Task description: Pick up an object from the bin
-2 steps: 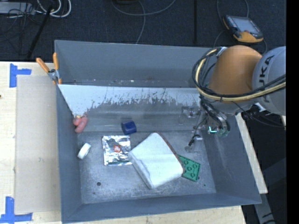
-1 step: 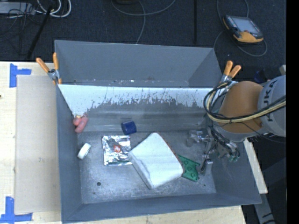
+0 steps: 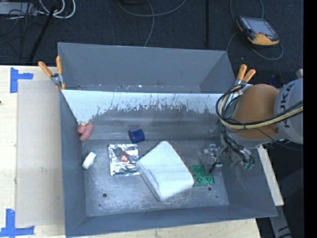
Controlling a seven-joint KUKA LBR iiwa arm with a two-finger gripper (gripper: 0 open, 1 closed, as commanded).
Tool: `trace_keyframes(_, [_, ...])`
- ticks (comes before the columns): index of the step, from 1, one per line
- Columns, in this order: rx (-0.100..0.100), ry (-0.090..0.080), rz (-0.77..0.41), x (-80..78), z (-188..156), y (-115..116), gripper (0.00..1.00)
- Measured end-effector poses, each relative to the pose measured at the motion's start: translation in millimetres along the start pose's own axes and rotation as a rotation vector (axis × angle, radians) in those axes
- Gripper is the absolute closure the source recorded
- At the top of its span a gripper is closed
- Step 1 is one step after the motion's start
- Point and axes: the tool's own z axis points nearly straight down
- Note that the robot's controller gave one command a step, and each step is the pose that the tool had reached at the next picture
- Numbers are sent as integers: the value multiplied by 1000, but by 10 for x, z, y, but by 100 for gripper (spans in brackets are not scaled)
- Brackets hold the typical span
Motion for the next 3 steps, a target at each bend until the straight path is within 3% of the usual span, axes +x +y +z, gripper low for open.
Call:
trace_keyframes(1, [-1, -1, -1, -2, 9, 7, 0])
trace_keyframes(2, [-2, 2, -249, 434, 16, 218, 0])
trace_keyframes(3, [5, -18, -414, 738, -15, 619, 0])
